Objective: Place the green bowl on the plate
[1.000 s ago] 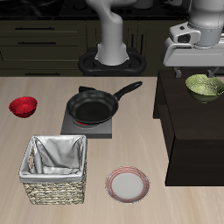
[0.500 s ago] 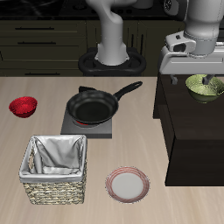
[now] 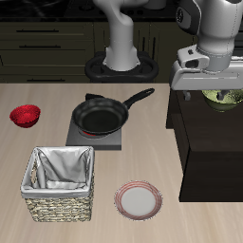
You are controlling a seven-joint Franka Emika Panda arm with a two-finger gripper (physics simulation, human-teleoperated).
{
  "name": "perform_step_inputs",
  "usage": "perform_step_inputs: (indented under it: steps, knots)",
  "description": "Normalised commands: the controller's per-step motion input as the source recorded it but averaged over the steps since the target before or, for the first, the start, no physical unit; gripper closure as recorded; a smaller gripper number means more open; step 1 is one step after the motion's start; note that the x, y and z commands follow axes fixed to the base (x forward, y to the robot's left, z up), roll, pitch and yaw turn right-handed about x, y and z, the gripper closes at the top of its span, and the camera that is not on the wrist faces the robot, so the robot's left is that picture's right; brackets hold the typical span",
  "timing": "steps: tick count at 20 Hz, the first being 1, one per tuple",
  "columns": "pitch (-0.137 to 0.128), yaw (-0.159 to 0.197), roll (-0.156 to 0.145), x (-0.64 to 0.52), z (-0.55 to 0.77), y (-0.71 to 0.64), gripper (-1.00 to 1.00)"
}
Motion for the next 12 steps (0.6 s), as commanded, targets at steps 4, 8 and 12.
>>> perform_step_inputs:
  steps: [4,8,12]
  knots:
    - [-0.007,0.006,0.02,-0.1,-0.08,-0.03,1.0]
    - [-0.053,0.025,0.046,-0.15,0.17,0.08,1.0]
    - [-0.041,0.006,0.009,-0.05,0.17,-0.07,1.0]
